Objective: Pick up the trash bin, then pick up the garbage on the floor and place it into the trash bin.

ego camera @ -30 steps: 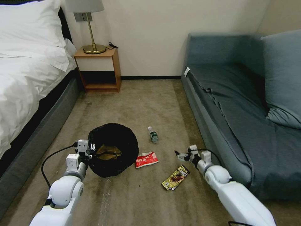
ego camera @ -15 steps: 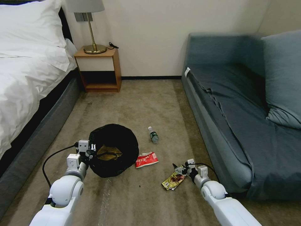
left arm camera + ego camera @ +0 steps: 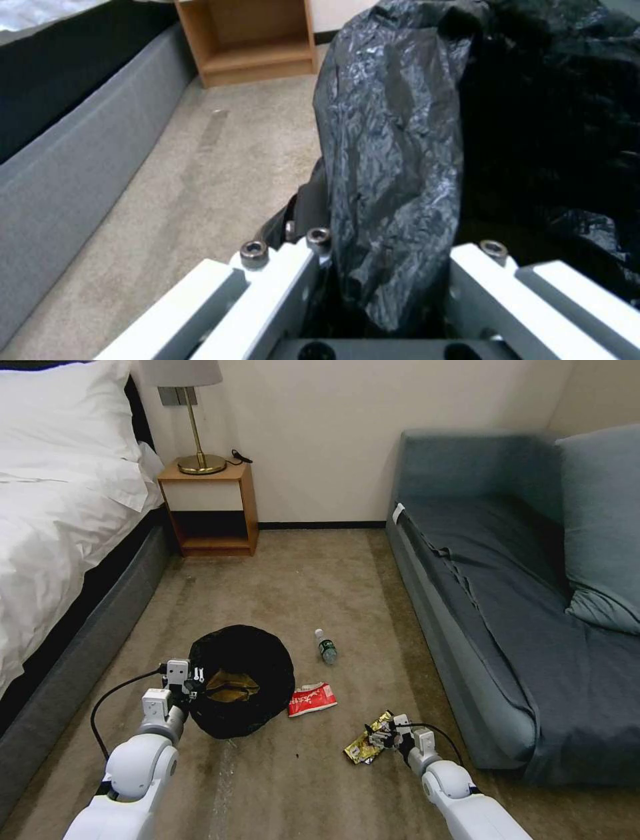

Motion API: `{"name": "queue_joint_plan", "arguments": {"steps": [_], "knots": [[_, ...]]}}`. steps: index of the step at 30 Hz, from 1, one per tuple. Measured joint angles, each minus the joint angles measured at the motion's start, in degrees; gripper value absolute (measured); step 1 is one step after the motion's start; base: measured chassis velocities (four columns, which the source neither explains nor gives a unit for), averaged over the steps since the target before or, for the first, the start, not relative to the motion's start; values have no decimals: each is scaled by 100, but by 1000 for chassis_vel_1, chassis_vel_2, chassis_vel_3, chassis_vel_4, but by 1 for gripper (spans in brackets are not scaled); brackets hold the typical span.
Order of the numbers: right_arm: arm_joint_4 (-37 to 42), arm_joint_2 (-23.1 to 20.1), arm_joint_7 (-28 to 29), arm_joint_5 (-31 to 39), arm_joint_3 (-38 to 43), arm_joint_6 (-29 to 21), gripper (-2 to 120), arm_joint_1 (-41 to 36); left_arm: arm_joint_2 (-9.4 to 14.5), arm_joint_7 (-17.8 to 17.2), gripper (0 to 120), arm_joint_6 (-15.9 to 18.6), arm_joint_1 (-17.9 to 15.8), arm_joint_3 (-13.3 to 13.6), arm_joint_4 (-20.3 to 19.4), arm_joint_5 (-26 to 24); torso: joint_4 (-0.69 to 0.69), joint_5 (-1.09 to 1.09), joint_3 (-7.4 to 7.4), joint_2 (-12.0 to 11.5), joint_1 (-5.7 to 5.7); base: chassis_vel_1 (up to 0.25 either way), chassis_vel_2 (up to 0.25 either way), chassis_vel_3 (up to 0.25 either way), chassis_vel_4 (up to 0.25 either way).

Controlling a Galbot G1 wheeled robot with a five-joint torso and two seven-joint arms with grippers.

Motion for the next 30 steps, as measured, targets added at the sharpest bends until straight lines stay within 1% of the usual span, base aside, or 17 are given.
{"name": "queue_joint_plan", "arguments": {"steps": [1,3,9,18,19,20,22,23,24,26,27,29,30], "knots": [[0,0,0,0,0,0,100,0,0,0,4,0,0,0,0,0,0,0,0,0,0,0,0,0,0],[-247,43,-58,-108,22,113,100,95,7,9,4,-24,2,-11,50,-1,0,0,0,-1,0,0,0,0,0],[-498,100,-106,-250,26,228,100,204,-3,19,4,-51,-1,-12,98,2,0,0,0,-1,0,0,0,0,0],[-588,139,-158,-354,31,299,99,181,3,23,4,-58,-8,-11,102,4,0,0,0,-1,0,0,0,0,0],[-586,144,-162,-359,37,309,96,166,4,23,4,-59,-7,-8,102,5,0,0,0,-1,0,0,0,0,0],[-586,144,-162,-359,37,309,96,166,4,23,4,-59,-7,-8,102,5,0,0,0,-1,0,0,0,0,0],[-570,145,-163,-361,44,314,89,144,2,23,4,-67,-6,-5,99,8,0,0,0,-1,0,0,0,0,0],[-563,145,-164,-364,48,315,83,135,0,23,4,-69,-5,-3,95,9,0,0,0,-1,0,0,0,0,0],[-563,145,-164,-364,48,315,83,135,0,23,4,-69,-5,-3,95,9,0,0,0,-1,0,0,0,0,0],[-549,145,-165,-371,55,318,74,116,-3,23,4,-72,-1,-1,85,10,0,0,0,-1,0,0,0,0,0],[-549,145,-165,-371,55,318,74,116,-3,23,4,-72,-1,-1,85,10,0,0,0,-1,0,0,0,0,0],[-524,145,-168,-418,83,322,59,55,-9,23,4,-76,17,0,58,12,0,0,0,-1,0,0,0,0,0],[-524,145,-168,-418,83,322,59,55,-9,23,4,-76,17,0,58,12,0,0,0,-1,0,0,0,0,0]]}}
